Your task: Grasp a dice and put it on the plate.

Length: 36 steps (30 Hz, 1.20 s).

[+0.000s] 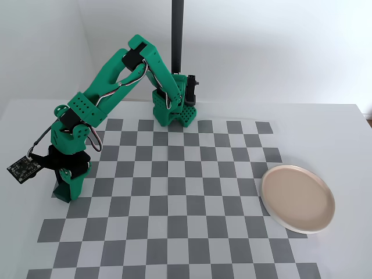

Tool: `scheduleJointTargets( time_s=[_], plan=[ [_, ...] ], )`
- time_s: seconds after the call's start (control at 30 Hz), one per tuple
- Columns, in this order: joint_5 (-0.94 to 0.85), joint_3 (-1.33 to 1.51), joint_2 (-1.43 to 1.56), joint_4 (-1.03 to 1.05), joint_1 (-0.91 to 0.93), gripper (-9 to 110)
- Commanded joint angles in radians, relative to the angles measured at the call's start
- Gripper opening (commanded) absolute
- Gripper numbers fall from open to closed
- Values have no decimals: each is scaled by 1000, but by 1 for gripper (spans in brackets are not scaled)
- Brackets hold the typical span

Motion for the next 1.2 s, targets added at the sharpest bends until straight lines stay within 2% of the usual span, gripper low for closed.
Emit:
scheduleJointTargets(
  time_s=[0.0, 0.37, 0.53, 0.63, 1.17],
  plan=[
    [6, -43, 64, 6, 2, 13],
    [28, -43, 71, 3, -14, 11],
    [48, -43, 75, -2, -21, 5],
    [66, -43, 81, -2, -31, -4],
    [193, -43, 268, -58, -166, -4]
  ],
)
